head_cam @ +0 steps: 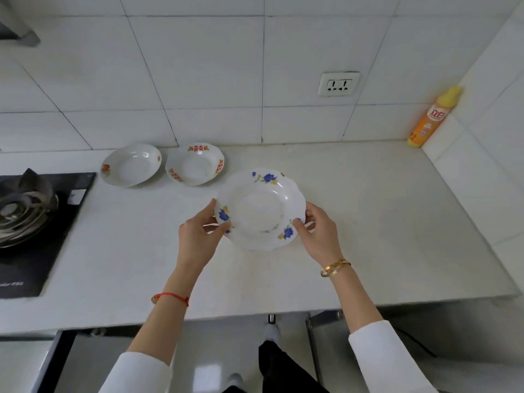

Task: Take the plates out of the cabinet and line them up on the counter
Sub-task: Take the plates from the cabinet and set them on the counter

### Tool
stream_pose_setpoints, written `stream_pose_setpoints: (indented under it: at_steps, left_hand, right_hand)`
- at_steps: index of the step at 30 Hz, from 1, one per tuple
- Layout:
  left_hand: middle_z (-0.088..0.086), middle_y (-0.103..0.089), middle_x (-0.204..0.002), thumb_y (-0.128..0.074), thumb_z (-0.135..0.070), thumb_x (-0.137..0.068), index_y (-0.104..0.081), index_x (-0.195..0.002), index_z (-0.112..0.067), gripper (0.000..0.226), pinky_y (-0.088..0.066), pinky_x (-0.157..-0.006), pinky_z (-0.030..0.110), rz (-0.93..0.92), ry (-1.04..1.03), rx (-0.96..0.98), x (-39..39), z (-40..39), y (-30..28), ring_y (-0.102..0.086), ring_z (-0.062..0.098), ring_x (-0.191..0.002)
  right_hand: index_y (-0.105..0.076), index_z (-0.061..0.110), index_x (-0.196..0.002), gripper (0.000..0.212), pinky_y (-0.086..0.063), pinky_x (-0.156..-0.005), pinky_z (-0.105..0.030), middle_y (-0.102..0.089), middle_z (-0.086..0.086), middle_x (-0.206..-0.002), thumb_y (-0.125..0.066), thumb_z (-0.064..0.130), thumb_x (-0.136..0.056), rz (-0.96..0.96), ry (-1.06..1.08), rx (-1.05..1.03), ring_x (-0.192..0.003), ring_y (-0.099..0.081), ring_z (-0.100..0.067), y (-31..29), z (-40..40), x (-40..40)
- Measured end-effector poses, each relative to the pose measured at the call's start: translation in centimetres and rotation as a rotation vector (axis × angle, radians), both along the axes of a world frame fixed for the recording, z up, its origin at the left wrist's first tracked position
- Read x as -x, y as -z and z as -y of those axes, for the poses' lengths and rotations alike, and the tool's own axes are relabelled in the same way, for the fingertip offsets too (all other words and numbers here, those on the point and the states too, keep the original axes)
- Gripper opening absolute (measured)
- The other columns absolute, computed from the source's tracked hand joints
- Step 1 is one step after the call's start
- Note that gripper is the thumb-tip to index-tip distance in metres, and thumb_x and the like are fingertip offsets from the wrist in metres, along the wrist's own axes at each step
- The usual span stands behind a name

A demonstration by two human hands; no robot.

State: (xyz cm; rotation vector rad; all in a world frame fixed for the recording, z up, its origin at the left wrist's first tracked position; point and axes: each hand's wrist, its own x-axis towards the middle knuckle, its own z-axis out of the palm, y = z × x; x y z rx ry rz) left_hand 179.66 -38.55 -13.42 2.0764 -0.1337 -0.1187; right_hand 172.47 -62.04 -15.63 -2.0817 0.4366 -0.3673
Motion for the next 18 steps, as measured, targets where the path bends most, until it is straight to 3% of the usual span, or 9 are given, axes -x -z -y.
stream_pose_setpoints:
  at_steps: [6, 9, 12, 15, 18]
  left_hand:
    - [-0.010, -0.072, -0.103, -0.073, -0.016, -0.081, -0.058, -0.133, -0.026, 0.054, -0.043, -0.066, -0.003, -0.003, -0.036, -0.027, -6.8, 5.0, 0.7, -0.066, -0.001, -0.080]
    - [-0.007, -0.073, -0.103, -0.073, -0.014, -0.081, -0.060, -0.130, -0.023, 0.051, -0.049, -0.073, 0.002, 0.006, -0.051, -0.039, -10.1, 6.9, 1.4, -0.066, 0.003, -0.081]
    - [-0.005, -0.071, -0.105, -0.073, -0.012, -0.080, -0.056, -0.135, -0.021, 0.058, -0.047, -0.070, -0.001, -0.001, -0.056, -0.036, -13.4, 8.6, 2.5, -0.065, 0.001, -0.081]
    - [-0.002, -0.071, -0.108, -0.074, -0.013, -0.081, -0.052, -0.138, -0.019, 0.061, -0.055, -0.083, 0.019, -0.048, -0.090, -0.030, -16.6, 9.9, 4.0, -0.065, 0.005, -0.082]
    - [-0.002, -0.070, -0.104, -0.072, -0.009, -0.081, -0.050, -0.140, -0.019, 0.063, -0.049, -0.079, 0.016, -0.086, -0.105, -0.029, -19.2, 11.0, 5.6, -0.065, 0.007, -0.082]
  right_hand:
    - [-0.061, 0.013, -0.109, 0.025, -0.042, -0.064, -0.007, -0.064, -0.004, -0.095, -0.063, 0.013, -0.084, -0.043, -0.044, 0.026, -0.081, -0.059, -0.018, 0.7, 5.3, -8.2]
    - [-0.061, 0.011, -0.104, 0.021, -0.045, -0.067, -0.018, -0.065, -0.008, -0.094, -0.063, 0.013, -0.084, -0.081, -0.057, 0.034, -0.083, -0.060, -0.023, 1.3, 7.3, -12.2]
    - [-0.062, 0.010, -0.101, 0.018, -0.043, -0.065, -0.017, -0.065, -0.010, -0.093, -0.063, 0.013, -0.083, -0.125, -0.069, 0.032, -0.083, -0.060, -0.025, 2.3, 8.9, -16.1]
    - [-0.061, 0.011, -0.103, 0.018, -0.042, -0.064, -0.014, -0.064, -0.009, -0.095, -0.062, 0.012, -0.084, -0.157, -0.097, 0.032, -0.084, -0.060, -0.025, 3.7, 10.1, -19.7]
    - [-0.061, 0.013, -0.106, 0.021, -0.043, -0.067, -0.019, -0.063, -0.009, -0.098, -0.061, 0.012, -0.085, -0.191, -0.116, 0.036, -0.085, -0.059, -0.023, 5.4, 10.9, -22.8]
